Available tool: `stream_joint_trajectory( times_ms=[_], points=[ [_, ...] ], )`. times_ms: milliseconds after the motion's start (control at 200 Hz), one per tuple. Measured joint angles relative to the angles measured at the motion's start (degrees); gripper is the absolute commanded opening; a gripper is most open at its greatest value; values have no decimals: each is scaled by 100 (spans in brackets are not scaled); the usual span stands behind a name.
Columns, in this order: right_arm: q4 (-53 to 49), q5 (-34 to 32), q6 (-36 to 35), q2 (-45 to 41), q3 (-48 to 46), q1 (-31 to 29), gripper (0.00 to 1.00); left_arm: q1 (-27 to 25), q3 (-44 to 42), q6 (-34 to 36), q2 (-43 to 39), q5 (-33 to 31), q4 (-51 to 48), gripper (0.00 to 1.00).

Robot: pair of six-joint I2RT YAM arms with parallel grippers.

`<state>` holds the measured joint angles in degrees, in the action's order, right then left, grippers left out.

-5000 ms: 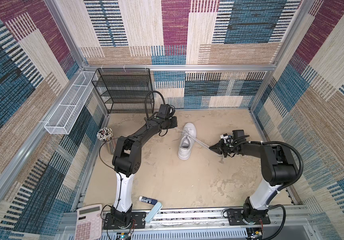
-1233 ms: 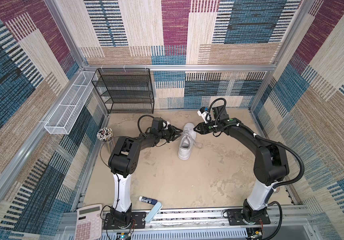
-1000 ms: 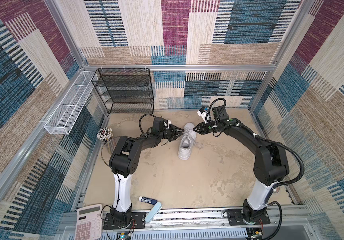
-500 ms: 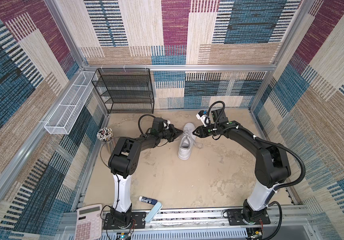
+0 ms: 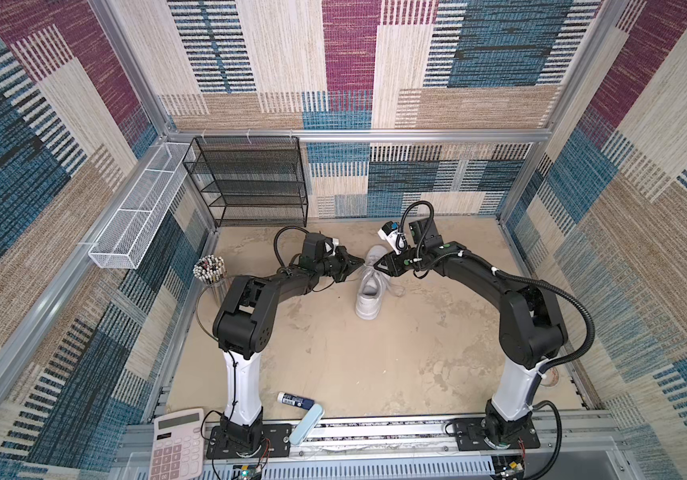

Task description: Tie the shoes

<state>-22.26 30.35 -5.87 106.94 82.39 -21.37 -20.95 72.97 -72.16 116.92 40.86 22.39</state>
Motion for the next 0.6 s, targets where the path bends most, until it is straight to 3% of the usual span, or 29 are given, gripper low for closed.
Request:
stream_joint_trajectory(
  times_ms=[601],
  points=[
    [17,-92,-103,332,44,-74,18,72,-48,59,-138,2,-44,0]
  ],
)
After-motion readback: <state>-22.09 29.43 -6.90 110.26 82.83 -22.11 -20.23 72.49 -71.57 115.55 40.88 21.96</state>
